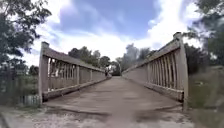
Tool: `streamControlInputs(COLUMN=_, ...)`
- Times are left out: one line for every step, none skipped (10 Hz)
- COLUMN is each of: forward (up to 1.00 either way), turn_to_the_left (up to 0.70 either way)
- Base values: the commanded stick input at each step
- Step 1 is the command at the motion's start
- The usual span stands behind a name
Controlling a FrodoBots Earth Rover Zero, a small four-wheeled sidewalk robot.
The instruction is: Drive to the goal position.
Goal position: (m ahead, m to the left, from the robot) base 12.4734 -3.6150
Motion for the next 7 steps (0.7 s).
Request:
streamControlInputs(forward=0.70, turn_to_the_left=0.00)
streamControlInputs(forward=0.70, turn_to_the_left=0.00)
streamControlInputs(forward=0.70, turn_to_the_left=0.00)
streamControlInputs(forward=0.70, turn_to_the_left=0.00)
streamControlInputs(forward=0.70, turn_to_the_left=0.00)
streamControlInputs(forward=0.70, turn_to_the_left=0.00)
streamControlInputs(forward=0.70, turn_to_the_left=0.00)
